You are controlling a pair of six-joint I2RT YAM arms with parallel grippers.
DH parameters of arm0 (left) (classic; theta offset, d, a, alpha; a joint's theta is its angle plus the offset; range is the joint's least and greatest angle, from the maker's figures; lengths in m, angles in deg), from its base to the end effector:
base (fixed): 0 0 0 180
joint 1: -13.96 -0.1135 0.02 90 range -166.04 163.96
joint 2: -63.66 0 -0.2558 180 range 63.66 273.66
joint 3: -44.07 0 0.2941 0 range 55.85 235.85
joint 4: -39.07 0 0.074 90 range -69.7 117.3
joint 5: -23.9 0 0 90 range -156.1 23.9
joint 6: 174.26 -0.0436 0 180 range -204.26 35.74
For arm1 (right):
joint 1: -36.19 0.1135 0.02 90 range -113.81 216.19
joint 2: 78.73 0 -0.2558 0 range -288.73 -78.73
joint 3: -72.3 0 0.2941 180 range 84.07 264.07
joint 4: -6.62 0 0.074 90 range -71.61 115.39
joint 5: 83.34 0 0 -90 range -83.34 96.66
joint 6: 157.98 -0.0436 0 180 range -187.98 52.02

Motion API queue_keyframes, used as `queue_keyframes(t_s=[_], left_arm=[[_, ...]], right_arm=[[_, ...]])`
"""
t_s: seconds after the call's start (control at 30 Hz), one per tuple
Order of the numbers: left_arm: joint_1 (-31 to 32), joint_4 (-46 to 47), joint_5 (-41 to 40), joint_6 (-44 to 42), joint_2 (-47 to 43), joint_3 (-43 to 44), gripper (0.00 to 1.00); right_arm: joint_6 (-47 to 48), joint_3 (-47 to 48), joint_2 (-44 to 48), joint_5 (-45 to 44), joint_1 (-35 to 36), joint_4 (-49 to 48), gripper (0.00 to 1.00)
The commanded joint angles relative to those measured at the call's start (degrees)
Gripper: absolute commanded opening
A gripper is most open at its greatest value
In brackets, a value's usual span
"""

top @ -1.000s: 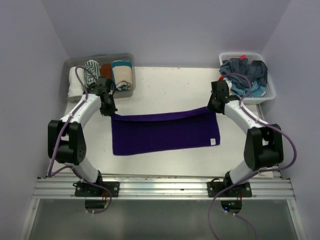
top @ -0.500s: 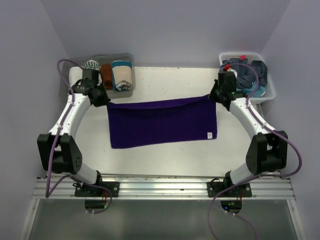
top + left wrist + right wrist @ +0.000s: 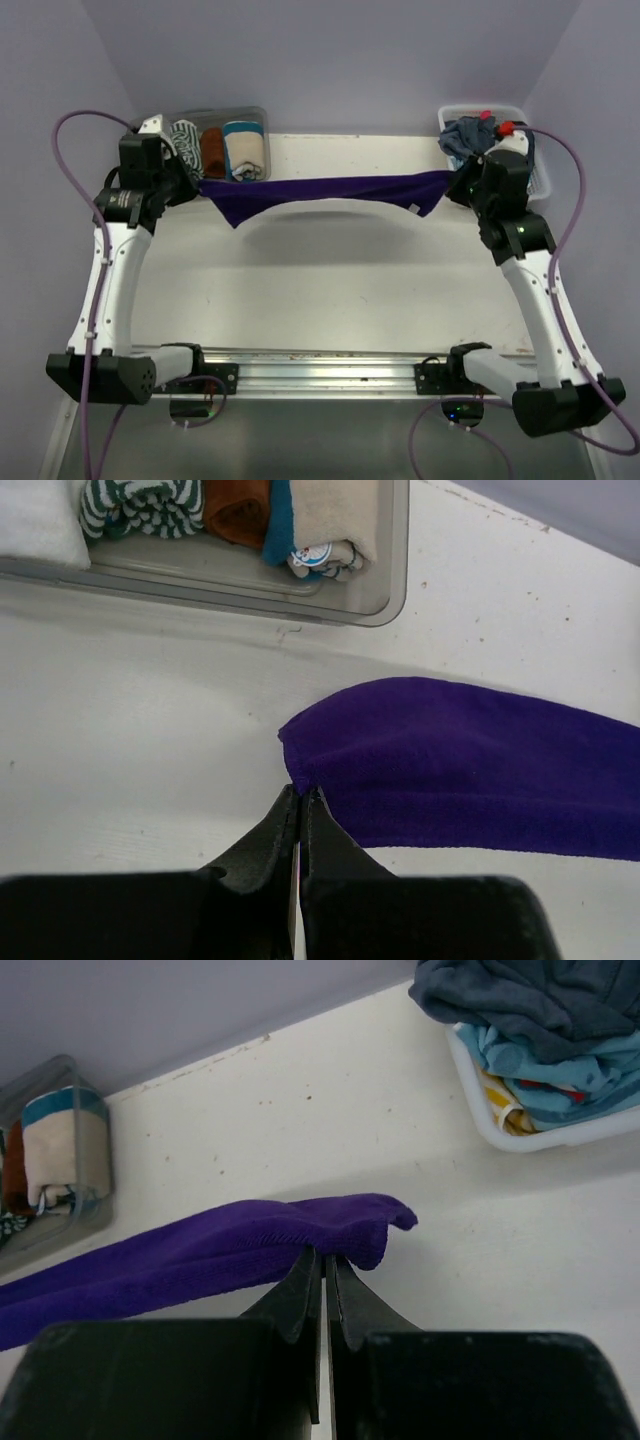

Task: Roll the towels
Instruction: Flatten the towel, then fold the towel

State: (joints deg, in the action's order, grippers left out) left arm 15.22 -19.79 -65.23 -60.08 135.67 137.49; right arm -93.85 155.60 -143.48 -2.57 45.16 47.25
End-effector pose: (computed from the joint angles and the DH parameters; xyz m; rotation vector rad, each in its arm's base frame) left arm 0.3081 -0.0074 0.3926 -0.4362 2.1940 -0.2597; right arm 0.2956 0.0396 0.3944 0.3926 1.9190 0.2437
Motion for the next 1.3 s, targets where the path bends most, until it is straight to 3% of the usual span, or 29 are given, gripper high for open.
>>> queue_keyframes(t_s=[0.0, 0.23, 0.43, 0.53, 0.7, 0.83, 1.03, 1.17, 1.27], left_arm=[[-0.55, -2.65, -2.17, -1.86, -6.25, 2.20, 0.00], [-0.55, -7.48, -3.49, -2.04, -15.84, 0.00, 0.00], [-0.55, -10.48, -5.96, -1.86, -18.22, 2.46, 0.00], [-0.55, -9.87, -6.31, -1.68, -15.15, 0.10, 0.00], [-0.55, 3.73, -5.43, -0.37, -7.25, -13.59, 0.00], [-0.55, 10.17, -4.82, 2.79, 3.45, -16.43, 0.00], [-0.55, 12.11, -5.69, 2.54, 15.34, -9.68, 0.00], [-0.64, 12.02, -5.26, 2.80, 19.57, -7.38, 0.00], [-0.64, 12.02, -4.29, 2.54, 18.88, -8.78, 0.00]], right_arm=[[2.66, -0.51, 7.85, -2.71, -0.27, 6.98, 0.00], [3.63, 1.85, 20.17, -5.44, -0.27, 21.57, 0.00], [4.25, 4.06, 20.11, -6.40, -0.18, 30.99, 0.00], [3.81, 0.30, 18.00, -7.90, -0.27, 28.28, 0.00], [2.23, -9.81, 8.08, -7.20, -0.27, 10.46, 0.00], [0.56, -14.13, -3.95, -7.20, -0.27, -2.56, 0.00], [0.91, -4.67, -24.24, -6.68, -0.27, -9.44, 0.00], [1.08, 1.33, -29.99, -4.83, -0.36, -8.31, 0.00], [0.82, 0.90, -29.39, -2.73, -0.36, -7.51, 0.00]])
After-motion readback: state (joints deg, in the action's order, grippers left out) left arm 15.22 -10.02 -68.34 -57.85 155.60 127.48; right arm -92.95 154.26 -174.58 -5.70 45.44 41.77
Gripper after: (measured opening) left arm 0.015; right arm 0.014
